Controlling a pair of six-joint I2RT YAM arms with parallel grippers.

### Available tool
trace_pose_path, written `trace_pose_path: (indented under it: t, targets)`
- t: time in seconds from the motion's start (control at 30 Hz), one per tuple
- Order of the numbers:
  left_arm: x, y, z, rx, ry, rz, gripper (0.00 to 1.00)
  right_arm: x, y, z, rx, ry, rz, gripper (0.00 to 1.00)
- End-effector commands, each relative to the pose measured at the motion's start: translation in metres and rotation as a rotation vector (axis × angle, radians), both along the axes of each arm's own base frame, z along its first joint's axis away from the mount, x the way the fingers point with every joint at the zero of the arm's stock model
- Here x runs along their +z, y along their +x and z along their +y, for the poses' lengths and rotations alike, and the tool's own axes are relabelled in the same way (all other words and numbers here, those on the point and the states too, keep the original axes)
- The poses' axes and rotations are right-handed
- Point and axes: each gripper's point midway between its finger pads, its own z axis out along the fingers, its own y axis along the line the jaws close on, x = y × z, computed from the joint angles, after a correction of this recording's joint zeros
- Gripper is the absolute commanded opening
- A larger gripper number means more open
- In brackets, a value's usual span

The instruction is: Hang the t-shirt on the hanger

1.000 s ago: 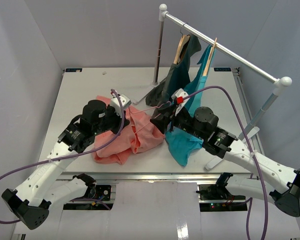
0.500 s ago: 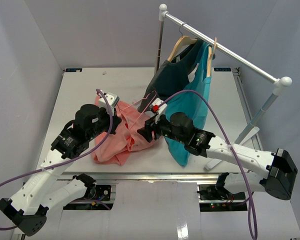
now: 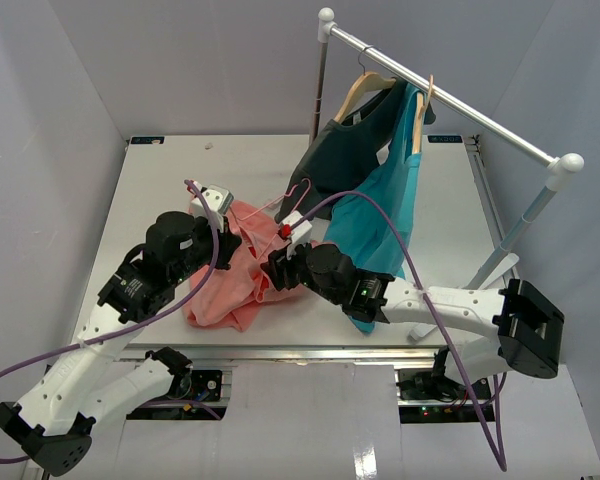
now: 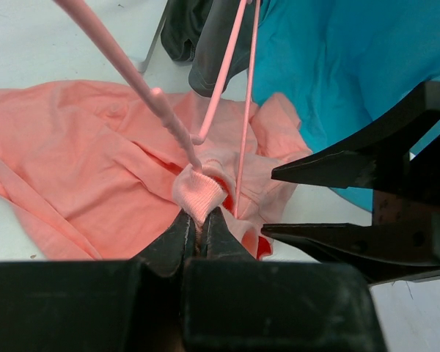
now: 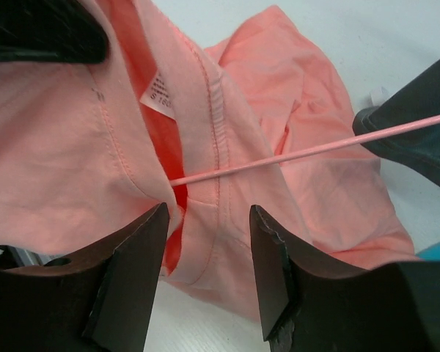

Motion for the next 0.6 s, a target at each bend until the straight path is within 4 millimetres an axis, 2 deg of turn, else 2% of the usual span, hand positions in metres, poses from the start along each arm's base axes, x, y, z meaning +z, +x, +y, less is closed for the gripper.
trace_pose_path:
  t: [0.0,0.33,0.57]
  targets:
    - [0.016,0.001,0.002,0.022,-0.043,-0.043,0.00,0.013,0.008,0.006,-0.095,0.058,-0.036,0.53]
    - [0.017,0.002,0.002,0.032,-0.047,-0.045,0.00,-0.026,-0.002,0.021,-0.108,-0.034,-0.025,0.51]
    - [0.019,0.004,0.003,0.040,-0.046,-0.053,0.00,-0.039,-0.006,0.021,-0.185,-0.113,-0.051,0.50]
